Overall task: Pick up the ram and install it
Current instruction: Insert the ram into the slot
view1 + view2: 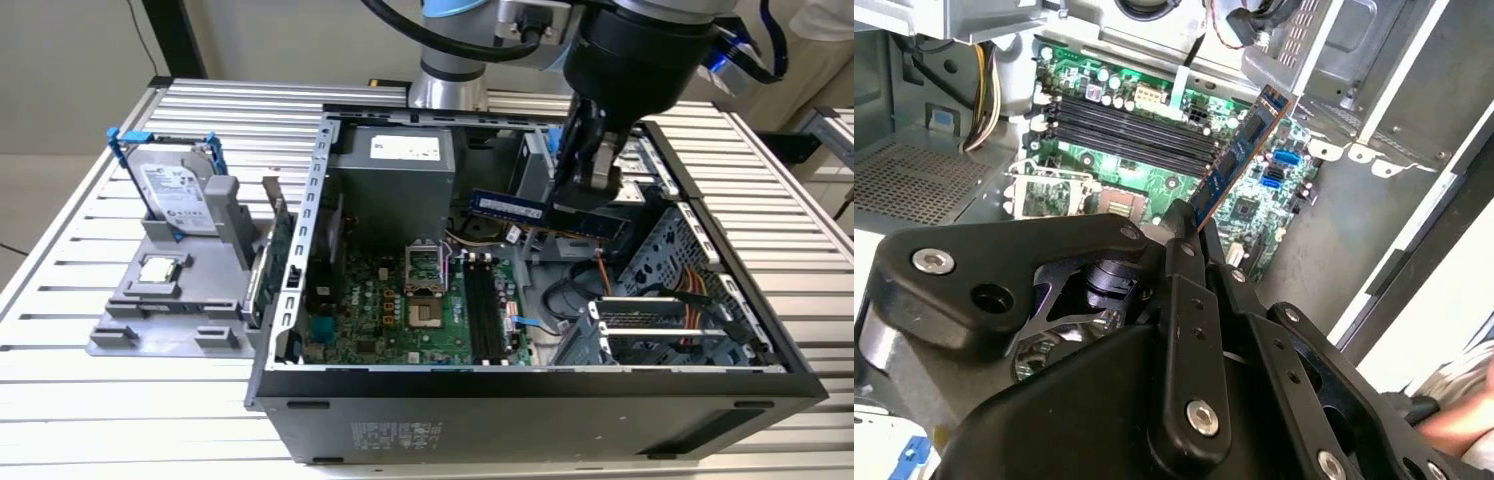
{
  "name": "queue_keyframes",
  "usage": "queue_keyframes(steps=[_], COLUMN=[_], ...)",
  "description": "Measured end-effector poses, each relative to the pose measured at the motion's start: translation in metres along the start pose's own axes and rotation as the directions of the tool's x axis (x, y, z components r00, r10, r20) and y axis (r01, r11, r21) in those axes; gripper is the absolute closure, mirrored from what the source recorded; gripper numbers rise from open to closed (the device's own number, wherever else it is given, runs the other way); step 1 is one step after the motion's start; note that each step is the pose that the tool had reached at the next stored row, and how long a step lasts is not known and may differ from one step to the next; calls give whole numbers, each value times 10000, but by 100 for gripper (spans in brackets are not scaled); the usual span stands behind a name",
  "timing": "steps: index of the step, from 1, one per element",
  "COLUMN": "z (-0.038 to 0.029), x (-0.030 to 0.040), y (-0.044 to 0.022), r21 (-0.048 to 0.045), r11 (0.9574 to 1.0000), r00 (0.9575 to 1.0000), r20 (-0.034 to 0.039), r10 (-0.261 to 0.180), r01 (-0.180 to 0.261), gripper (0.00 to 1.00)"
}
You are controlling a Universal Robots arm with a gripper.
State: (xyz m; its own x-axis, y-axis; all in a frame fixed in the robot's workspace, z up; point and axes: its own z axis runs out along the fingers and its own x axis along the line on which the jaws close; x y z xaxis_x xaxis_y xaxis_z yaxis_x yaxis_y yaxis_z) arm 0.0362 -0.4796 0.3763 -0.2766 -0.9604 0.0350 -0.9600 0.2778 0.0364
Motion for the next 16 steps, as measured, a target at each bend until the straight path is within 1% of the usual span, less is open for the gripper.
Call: queue_keyframes(steps=[8, 16], z=[0, 0], x=[0, 0], y=[0, 0], r21=[-13, -25], r11=[9994, 9976], r00=[9994, 9976], r20=[13, 24], r10=[360, 690], r01=[-360, -690], gripper=[100, 100])
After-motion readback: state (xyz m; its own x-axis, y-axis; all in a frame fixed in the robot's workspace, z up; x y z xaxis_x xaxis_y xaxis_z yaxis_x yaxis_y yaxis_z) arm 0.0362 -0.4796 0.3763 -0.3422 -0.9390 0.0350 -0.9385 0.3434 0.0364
